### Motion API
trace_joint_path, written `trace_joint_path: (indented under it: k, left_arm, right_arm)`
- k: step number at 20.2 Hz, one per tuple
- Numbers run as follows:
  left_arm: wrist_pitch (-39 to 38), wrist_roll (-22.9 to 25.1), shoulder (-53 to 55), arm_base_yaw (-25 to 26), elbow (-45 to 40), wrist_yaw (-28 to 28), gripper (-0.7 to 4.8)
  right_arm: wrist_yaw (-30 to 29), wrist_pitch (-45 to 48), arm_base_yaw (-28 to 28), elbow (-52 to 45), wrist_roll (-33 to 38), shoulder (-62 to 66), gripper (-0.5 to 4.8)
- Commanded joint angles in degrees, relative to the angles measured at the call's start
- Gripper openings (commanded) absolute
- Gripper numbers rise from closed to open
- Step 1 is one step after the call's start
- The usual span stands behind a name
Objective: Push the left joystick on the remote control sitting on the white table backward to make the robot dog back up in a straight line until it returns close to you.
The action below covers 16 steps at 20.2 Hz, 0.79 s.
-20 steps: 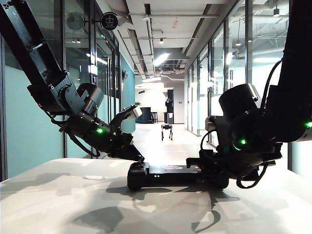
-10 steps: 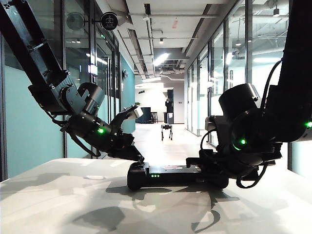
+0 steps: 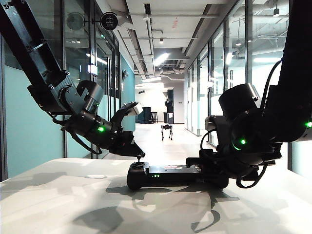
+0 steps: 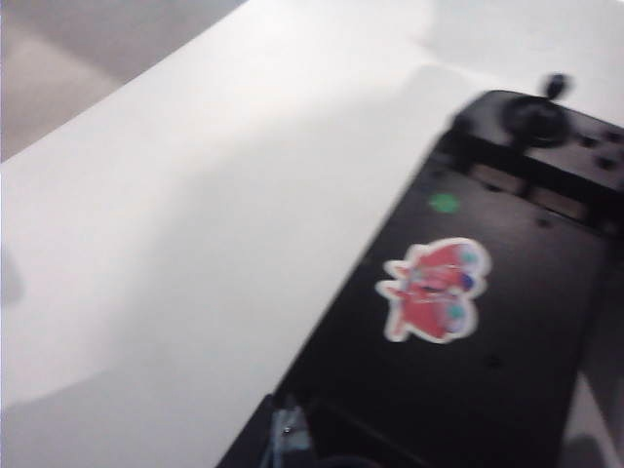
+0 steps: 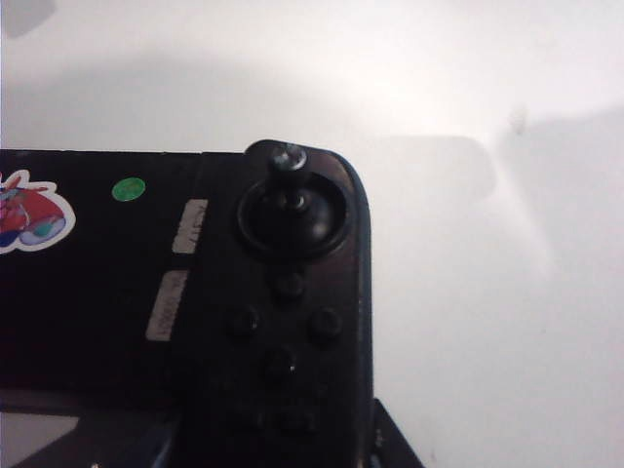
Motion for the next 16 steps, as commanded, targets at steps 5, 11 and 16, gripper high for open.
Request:
trace_joint_path:
  k: [5,11,16]
  left_arm:
    - [-0.2,2.3,-0.1,1.3,0.2,1.0,-0.06]
    - [-1.5,5.8,0.0,2.1,0.4,2.9,-0.07]
    - [-1.0,5.8,0.0,2.1,0.4,2.8,-0.06]
  right_arm:
    - [0.4,1.0,0.0,0.4,0.3,-0.2,1.98]
    - [0.4,1.0,0.0,0.5,0.3,-0.2,1.98]
    - [2.8,1.0,0.0,0.6,0.8,-0.2,1.98]
